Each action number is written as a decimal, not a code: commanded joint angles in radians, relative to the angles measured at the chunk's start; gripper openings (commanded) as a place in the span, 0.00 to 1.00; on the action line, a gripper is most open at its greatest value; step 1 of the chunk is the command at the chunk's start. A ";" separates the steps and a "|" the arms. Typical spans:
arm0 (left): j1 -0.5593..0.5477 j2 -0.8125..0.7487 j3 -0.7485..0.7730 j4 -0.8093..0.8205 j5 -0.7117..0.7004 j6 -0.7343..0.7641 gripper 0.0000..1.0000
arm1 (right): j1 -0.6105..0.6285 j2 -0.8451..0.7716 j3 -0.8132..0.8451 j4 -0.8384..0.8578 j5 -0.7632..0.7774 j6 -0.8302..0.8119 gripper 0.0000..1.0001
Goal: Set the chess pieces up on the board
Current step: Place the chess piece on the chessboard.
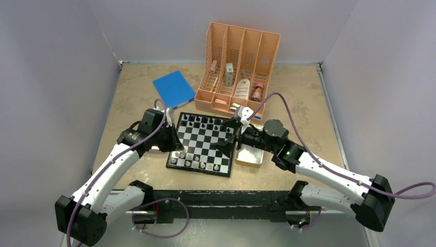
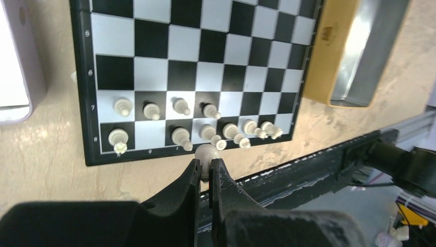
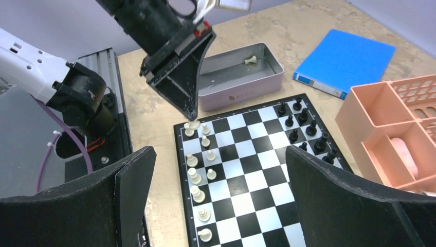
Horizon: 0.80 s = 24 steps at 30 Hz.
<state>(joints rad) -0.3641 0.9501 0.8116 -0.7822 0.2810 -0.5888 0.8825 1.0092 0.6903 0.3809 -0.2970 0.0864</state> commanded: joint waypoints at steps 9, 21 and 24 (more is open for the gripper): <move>-0.271 0.196 0.035 -0.147 -0.420 -0.333 0.00 | -0.001 -0.113 -0.028 0.031 0.048 0.030 0.99; -0.303 0.297 0.002 -0.072 -0.474 -0.374 0.00 | -0.001 -0.144 -0.038 0.029 0.029 0.035 0.99; -0.303 0.322 0.008 -0.065 -0.489 -0.372 0.00 | -0.001 -0.155 -0.040 0.031 0.035 0.037 0.99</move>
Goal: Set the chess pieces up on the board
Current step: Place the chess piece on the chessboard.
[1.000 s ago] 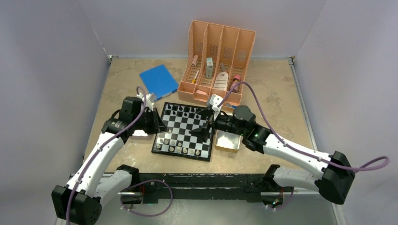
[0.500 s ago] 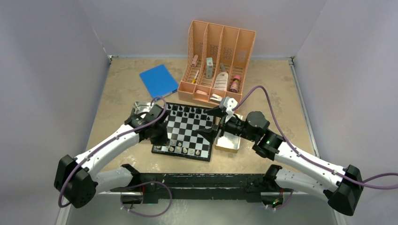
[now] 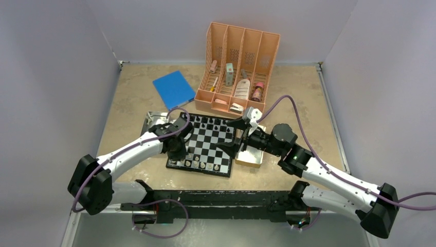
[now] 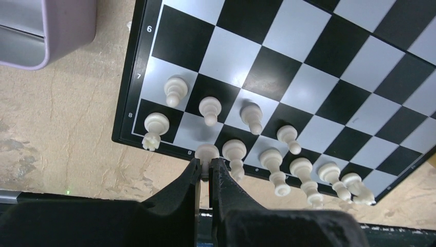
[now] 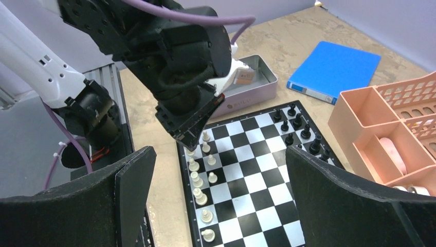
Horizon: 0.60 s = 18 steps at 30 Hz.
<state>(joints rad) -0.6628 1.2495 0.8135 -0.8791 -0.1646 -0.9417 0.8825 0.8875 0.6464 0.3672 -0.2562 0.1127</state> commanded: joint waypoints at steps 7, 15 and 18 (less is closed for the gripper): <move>-0.004 0.020 -0.010 0.050 -0.079 -0.019 0.00 | -0.001 -0.022 -0.002 0.051 -0.001 0.012 0.99; -0.004 0.042 -0.037 0.097 -0.045 -0.008 0.00 | -0.001 0.006 0.010 0.049 0.010 0.010 0.99; -0.005 0.057 -0.039 0.094 -0.045 -0.004 0.00 | -0.001 0.005 0.007 0.048 0.020 0.011 0.99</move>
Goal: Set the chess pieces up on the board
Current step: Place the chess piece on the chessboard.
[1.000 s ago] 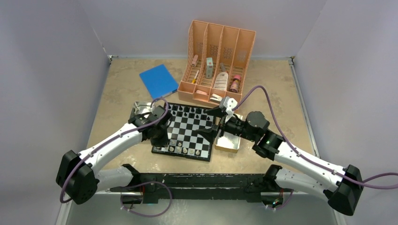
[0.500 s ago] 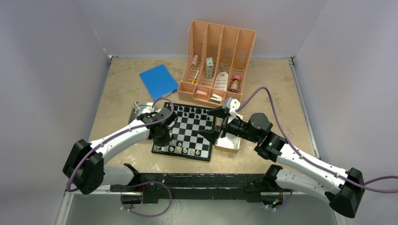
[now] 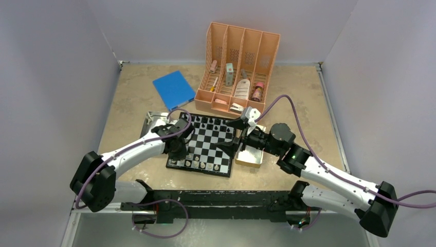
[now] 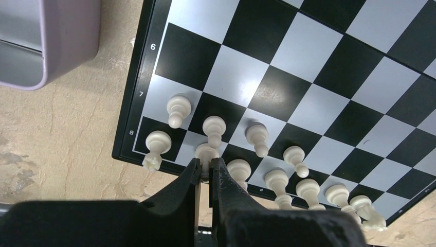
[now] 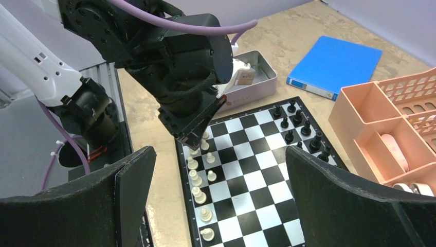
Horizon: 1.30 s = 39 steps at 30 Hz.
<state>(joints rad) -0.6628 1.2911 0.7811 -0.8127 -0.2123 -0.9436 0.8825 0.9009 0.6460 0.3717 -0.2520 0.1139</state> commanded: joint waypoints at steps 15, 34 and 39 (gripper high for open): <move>-0.004 0.041 0.024 -0.036 -0.002 -0.002 0.01 | 0.000 0.011 0.007 0.047 0.022 0.009 0.99; -0.004 0.043 0.036 -0.047 0.009 0.010 0.13 | 0.000 0.008 0.004 0.048 0.028 0.010 0.99; -0.004 0.037 0.054 -0.015 0.047 0.021 0.24 | -0.001 0.008 0.001 0.052 0.028 0.012 0.99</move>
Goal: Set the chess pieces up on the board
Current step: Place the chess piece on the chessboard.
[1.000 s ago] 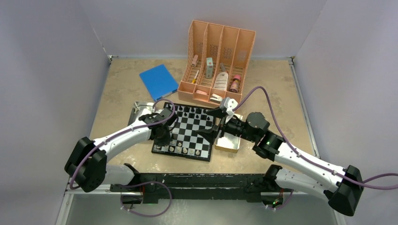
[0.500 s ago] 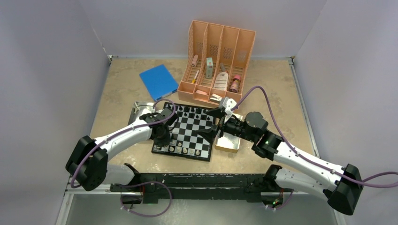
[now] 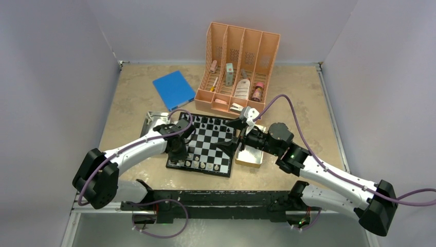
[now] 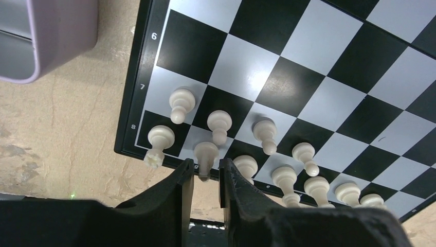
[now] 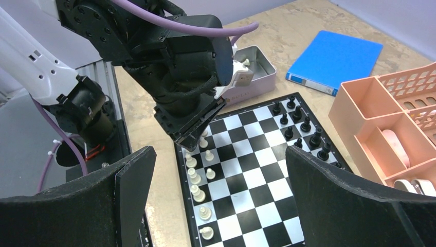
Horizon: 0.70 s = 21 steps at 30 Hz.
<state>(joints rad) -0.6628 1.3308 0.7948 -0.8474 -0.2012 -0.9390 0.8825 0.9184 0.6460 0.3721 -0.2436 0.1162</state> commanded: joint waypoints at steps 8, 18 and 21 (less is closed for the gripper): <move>-0.003 -0.010 0.189 0.007 0.036 0.058 0.26 | 0.000 0.004 0.012 0.047 0.012 0.011 0.99; 0.095 -0.019 0.342 -0.028 0.043 0.180 0.25 | -0.001 -0.003 0.019 0.025 0.034 0.010 0.99; 0.100 -0.030 0.326 -0.075 0.066 0.188 0.22 | 0.000 -0.005 0.018 0.027 0.039 0.009 0.99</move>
<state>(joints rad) -0.5751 1.3296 1.1069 -0.8558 -0.1566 -0.7990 0.8825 0.9276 0.6460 0.3710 -0.2245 0.1165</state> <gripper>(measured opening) 0.232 0.987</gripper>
